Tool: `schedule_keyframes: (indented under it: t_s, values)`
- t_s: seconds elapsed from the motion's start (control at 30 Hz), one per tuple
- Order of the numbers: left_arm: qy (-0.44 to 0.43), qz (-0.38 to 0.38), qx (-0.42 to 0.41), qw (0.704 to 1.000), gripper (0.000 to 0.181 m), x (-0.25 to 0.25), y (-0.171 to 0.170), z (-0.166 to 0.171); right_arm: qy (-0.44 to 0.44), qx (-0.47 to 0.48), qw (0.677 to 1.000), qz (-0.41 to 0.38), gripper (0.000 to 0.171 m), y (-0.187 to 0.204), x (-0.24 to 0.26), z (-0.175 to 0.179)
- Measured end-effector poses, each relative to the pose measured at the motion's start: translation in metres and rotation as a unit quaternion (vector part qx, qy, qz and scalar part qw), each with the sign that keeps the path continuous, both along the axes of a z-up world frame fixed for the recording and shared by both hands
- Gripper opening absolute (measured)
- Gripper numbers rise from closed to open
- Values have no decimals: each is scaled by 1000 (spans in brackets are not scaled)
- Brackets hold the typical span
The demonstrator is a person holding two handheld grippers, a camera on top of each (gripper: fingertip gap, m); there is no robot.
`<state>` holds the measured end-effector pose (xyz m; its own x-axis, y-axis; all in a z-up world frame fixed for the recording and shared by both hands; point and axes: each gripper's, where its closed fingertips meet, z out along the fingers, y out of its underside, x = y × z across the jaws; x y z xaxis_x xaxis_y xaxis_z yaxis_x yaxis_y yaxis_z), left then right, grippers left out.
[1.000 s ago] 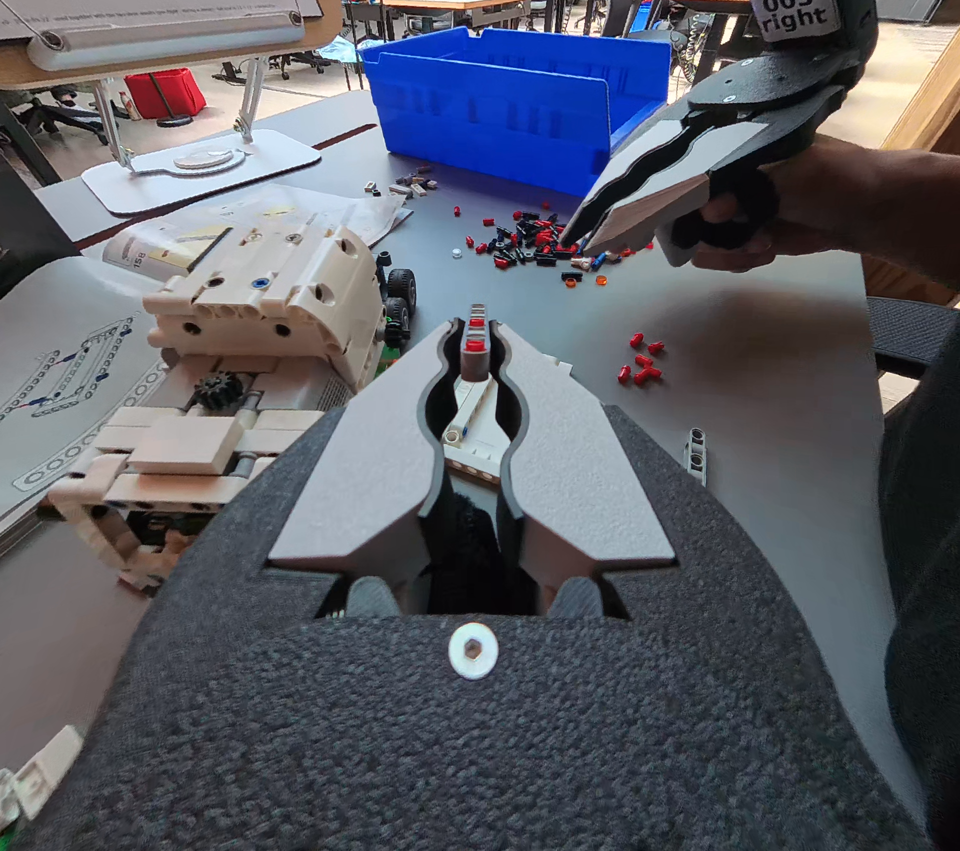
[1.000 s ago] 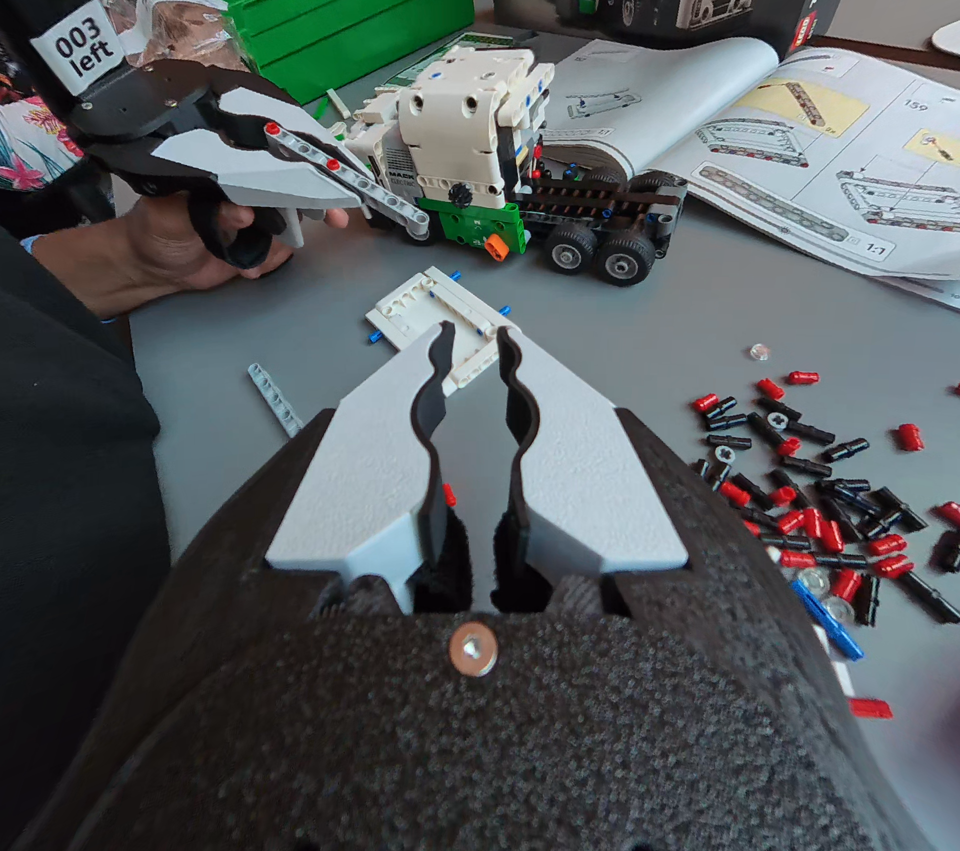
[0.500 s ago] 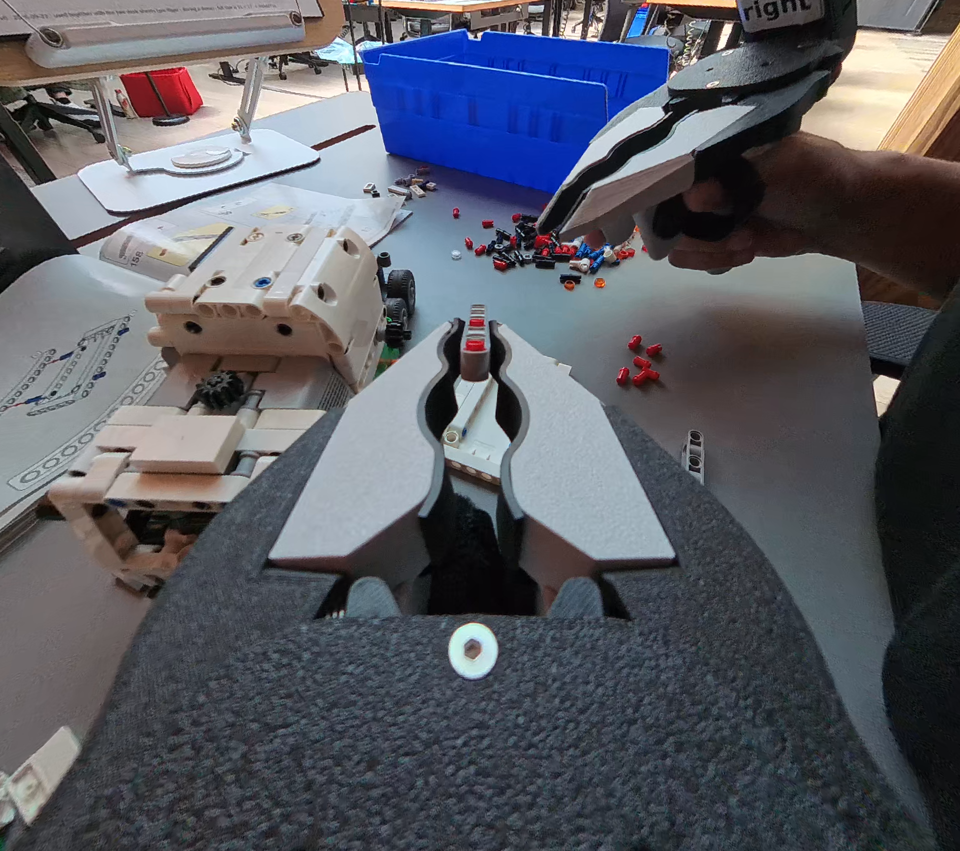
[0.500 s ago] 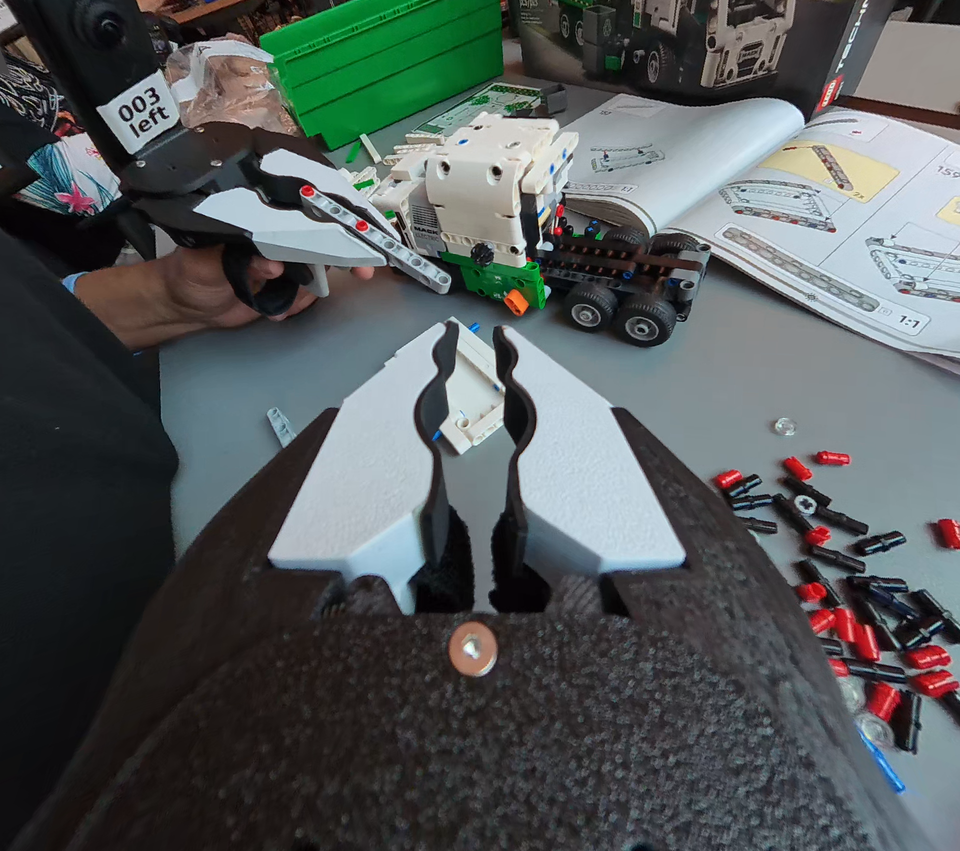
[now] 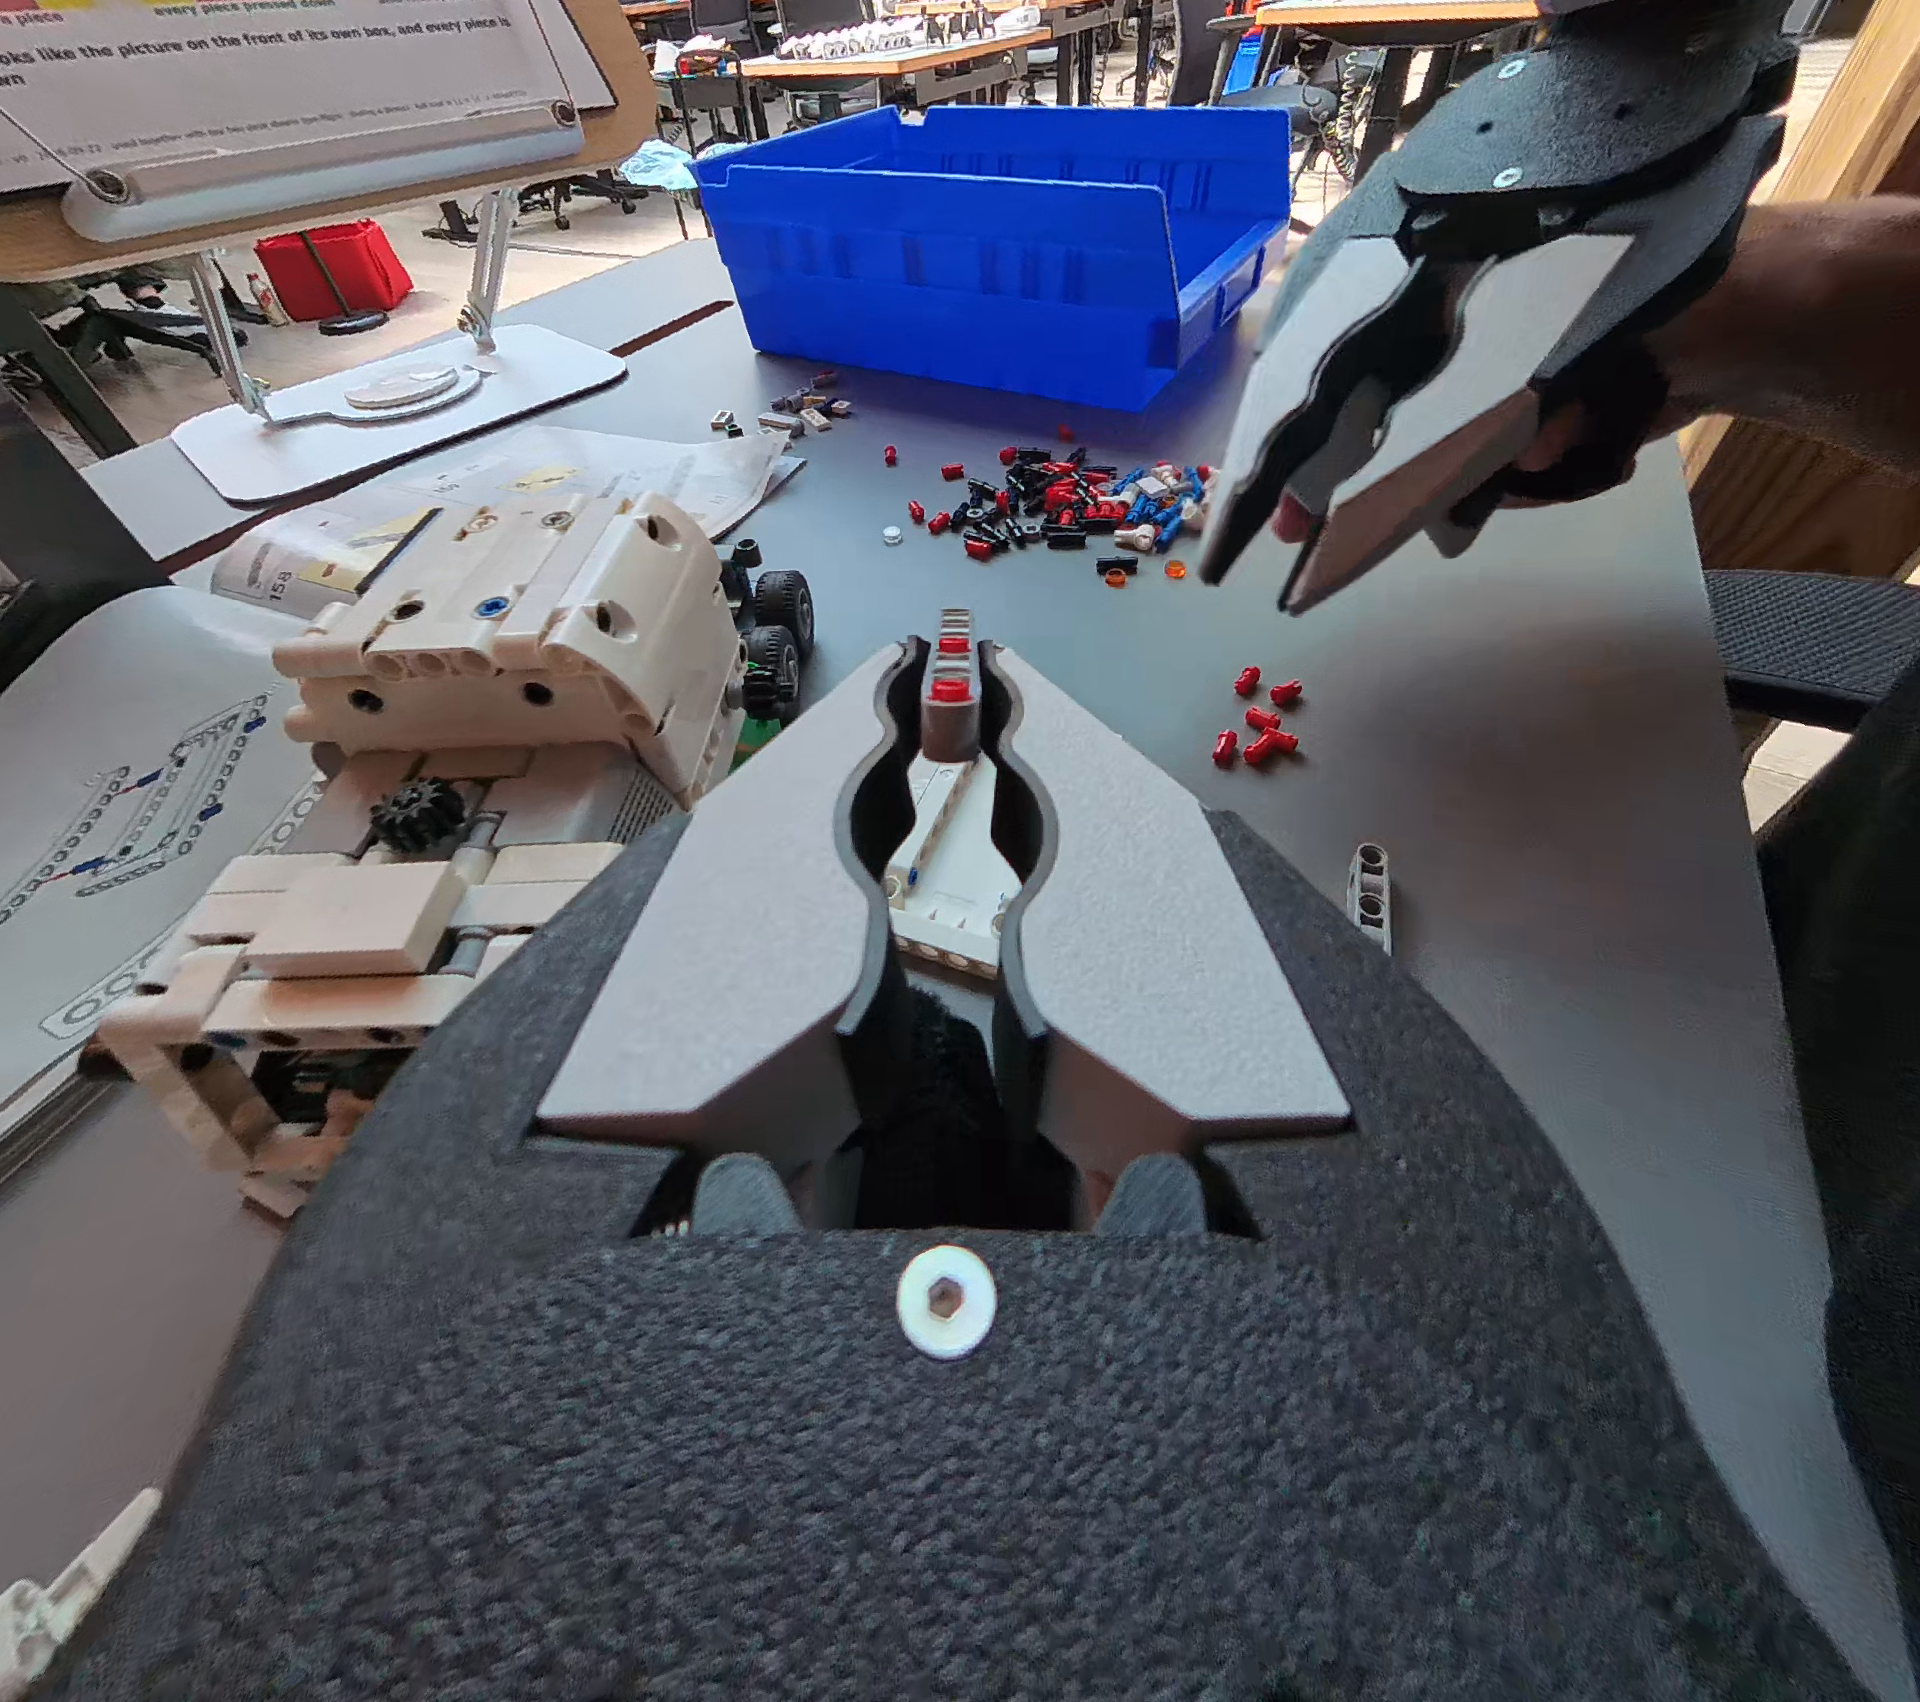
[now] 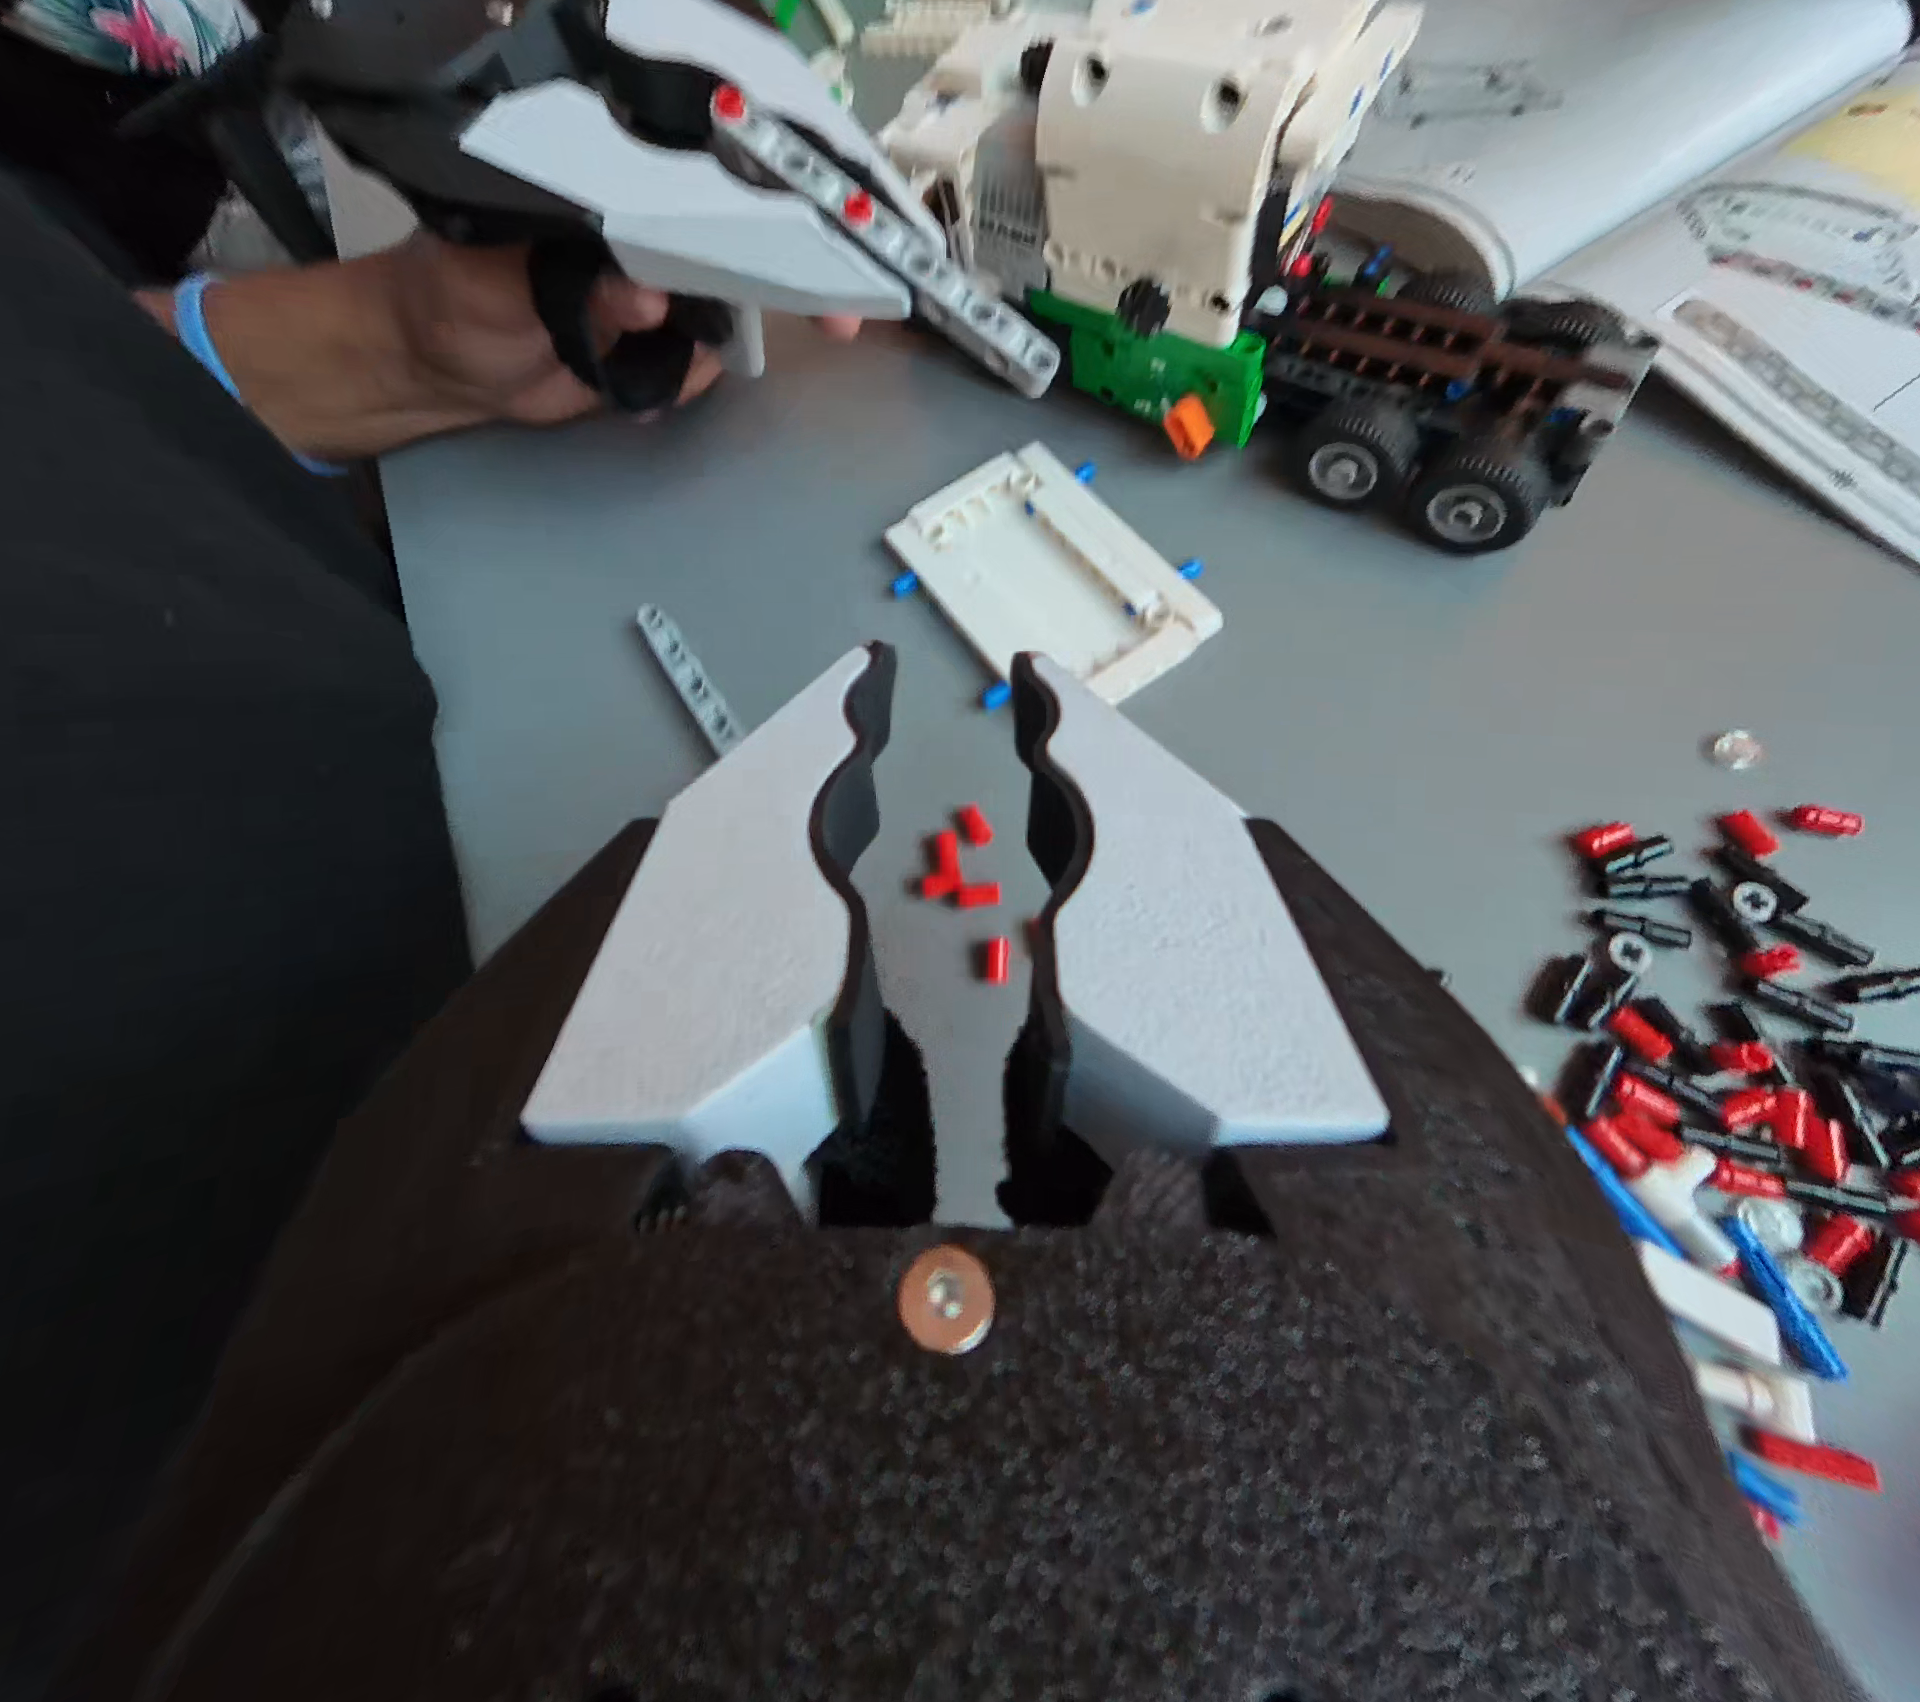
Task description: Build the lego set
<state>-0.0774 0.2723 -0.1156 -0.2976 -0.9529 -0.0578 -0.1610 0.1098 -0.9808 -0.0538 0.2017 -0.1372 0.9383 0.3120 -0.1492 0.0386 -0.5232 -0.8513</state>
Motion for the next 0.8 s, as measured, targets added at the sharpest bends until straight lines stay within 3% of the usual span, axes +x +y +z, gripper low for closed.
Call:
schedule_keyframes:
  t_s: [0.1, 0.3, 0.53, 0.8]
  values:
    - [-1, -7, 5, 1000, 6, -1, -3, 0, -33, -62, 997, 17, 15, -27, 1, -21]
    - [1, -18, 18, 1000, 6, -1, -8, -2, -93, -90, 992, 9, 12, -36, -2, -46]
    - [-6, -15, 30, 999, 6, -2, -9, -2, -131, -116, 984, -19, 11, -47, 23, -54]
    - [-6, -16, 32, 999, 6, -3, -10, -2, -125, -117, 985, -15, 10, -47, 18, -59]
